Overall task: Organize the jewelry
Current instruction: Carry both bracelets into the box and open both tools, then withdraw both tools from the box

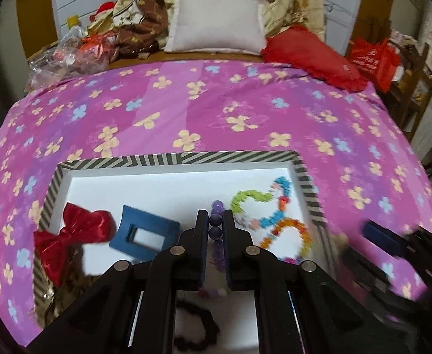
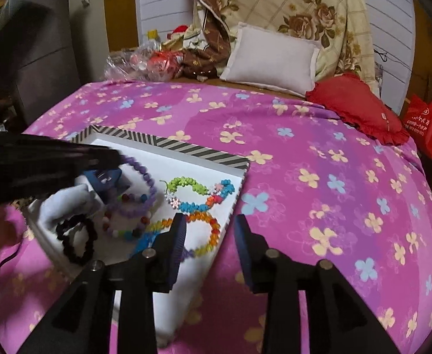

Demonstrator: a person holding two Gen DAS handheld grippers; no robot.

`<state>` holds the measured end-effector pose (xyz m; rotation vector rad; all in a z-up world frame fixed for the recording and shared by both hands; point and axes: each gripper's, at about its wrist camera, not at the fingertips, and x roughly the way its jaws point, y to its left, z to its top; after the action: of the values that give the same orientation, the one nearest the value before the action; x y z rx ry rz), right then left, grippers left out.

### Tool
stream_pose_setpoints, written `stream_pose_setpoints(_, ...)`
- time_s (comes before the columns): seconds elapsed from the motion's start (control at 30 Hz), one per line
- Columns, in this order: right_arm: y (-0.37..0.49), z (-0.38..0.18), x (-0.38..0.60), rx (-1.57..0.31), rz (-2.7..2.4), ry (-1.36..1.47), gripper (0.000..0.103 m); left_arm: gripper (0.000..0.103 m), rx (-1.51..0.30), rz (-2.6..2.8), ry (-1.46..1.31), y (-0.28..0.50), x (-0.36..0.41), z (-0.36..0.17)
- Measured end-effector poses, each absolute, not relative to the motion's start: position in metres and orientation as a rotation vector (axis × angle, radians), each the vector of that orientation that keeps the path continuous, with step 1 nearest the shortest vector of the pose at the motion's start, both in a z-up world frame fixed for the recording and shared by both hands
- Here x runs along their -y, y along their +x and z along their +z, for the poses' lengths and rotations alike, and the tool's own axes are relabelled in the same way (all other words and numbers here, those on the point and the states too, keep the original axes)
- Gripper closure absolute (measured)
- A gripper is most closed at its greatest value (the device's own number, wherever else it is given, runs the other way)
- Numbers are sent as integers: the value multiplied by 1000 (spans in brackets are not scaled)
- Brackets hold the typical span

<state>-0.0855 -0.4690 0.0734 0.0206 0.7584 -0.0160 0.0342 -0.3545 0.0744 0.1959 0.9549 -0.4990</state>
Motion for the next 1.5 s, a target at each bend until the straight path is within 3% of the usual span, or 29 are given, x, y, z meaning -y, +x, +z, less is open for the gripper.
stream_pose_setpoints(0.33,-106,70,466,-767,23,71,57,91,-979,-408,220,61,357,55)
stream_pose_setpoints(0.47,-113,72,461,-757,21,104,50,71,-974,-421,199,55,348,63)
stream_pose_setpoints(0.87,-155,78,419,-726,-23,136,33,70,-880,-426,181,-32,272,96)
stream_pose_setpoints(1.5,-215,84,337,-716,-16,181,32,70,-805,-311,109,-151,175,88)
